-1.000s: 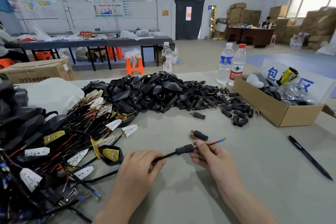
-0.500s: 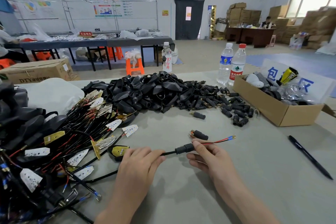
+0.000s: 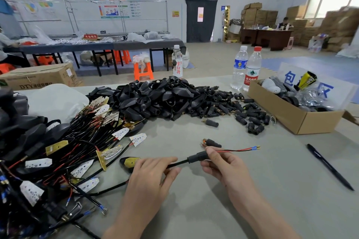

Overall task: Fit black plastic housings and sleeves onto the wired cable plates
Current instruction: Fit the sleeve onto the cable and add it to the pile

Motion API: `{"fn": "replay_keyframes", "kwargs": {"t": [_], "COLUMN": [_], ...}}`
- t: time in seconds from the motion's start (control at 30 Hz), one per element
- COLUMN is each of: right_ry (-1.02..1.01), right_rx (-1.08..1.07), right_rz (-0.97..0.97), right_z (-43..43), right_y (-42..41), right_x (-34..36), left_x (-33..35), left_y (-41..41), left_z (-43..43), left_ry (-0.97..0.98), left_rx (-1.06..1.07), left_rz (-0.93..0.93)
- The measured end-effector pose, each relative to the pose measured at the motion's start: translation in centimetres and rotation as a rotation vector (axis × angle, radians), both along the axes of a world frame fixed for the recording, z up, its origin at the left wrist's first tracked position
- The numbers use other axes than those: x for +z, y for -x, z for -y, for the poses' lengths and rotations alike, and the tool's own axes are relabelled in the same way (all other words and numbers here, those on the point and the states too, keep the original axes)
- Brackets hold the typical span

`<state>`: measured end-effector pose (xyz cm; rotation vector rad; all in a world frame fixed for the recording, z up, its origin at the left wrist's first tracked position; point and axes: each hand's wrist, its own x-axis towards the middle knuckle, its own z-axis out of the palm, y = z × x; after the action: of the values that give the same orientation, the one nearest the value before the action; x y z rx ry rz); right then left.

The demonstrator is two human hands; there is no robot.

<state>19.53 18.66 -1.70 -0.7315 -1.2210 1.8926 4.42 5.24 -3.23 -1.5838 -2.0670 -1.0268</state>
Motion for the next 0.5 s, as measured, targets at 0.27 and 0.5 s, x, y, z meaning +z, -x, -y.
{"fn": "replay_keyframes", "kwargs": {"t": [0.27,0.5], "right_ry": [0.046,0.059], "right_rx": [0.023,0.067], "right_rz": [-0.024,-0.061], "right_z": [-0.32,-0.07], "right_y": [-0.25,-0.14], "right_x": [0.06,-0.02], "left_x": [0.22,0.14], "left_y": [0.06,0.13], "left_z": [0.01,0.03], "left_ry": [-0.005,-0.028], "left_rx": [-0.005,-0.007], "left_rz": [-0.002,0.002]}}
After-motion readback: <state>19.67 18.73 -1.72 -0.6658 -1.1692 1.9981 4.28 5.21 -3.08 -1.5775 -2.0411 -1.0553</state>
